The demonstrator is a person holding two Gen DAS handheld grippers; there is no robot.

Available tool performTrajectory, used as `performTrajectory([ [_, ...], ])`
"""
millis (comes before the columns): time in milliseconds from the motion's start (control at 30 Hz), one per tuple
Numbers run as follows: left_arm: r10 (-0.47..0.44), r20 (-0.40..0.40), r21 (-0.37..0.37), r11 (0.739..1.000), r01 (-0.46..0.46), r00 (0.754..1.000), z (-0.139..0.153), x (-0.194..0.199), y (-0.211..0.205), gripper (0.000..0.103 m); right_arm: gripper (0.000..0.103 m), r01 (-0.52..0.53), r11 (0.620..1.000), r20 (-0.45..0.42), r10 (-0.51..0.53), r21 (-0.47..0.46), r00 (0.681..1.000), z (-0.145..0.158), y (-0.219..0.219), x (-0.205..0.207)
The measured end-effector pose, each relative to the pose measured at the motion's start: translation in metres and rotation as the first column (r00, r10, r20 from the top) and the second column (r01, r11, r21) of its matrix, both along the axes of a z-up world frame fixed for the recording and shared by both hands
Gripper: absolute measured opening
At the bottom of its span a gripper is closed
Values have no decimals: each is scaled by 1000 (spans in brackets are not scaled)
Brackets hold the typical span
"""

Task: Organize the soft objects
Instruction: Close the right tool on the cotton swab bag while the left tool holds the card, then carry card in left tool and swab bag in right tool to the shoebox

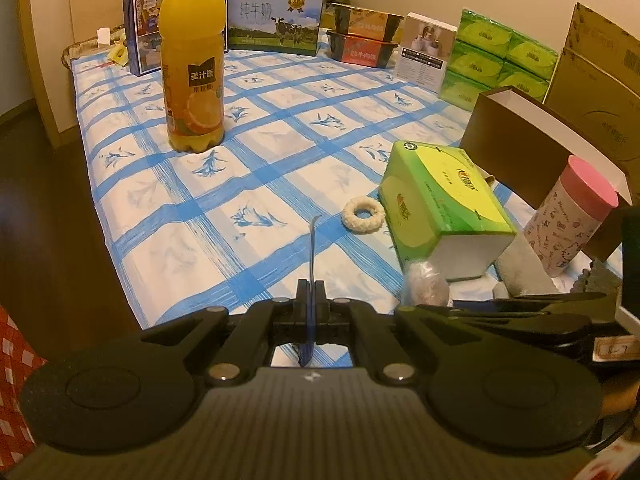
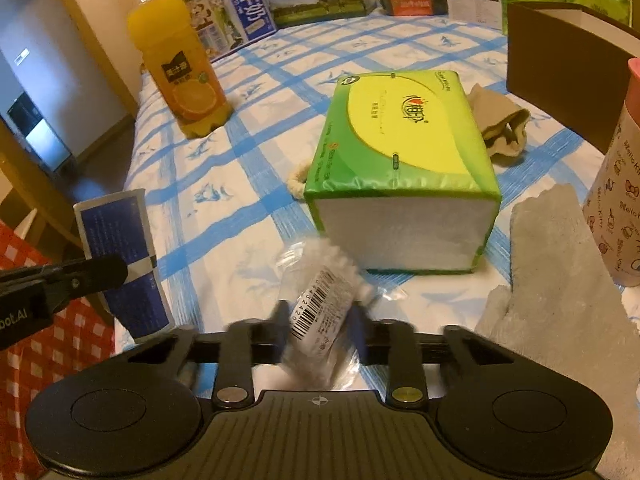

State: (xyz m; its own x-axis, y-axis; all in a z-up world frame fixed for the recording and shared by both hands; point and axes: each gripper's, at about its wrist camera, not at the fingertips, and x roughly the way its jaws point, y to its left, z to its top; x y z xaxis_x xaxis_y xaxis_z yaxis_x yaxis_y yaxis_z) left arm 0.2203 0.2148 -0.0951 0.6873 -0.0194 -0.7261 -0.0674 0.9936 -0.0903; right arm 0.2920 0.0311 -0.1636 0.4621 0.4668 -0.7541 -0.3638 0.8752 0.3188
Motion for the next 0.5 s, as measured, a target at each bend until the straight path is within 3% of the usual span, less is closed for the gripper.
performTrajectory([
  [500, -43, 11, -5, 999, 43, 999, 23, -22, -36, 1, 18, -20, 997, 27, 18, 77, 999, 39, -41, -34],
])
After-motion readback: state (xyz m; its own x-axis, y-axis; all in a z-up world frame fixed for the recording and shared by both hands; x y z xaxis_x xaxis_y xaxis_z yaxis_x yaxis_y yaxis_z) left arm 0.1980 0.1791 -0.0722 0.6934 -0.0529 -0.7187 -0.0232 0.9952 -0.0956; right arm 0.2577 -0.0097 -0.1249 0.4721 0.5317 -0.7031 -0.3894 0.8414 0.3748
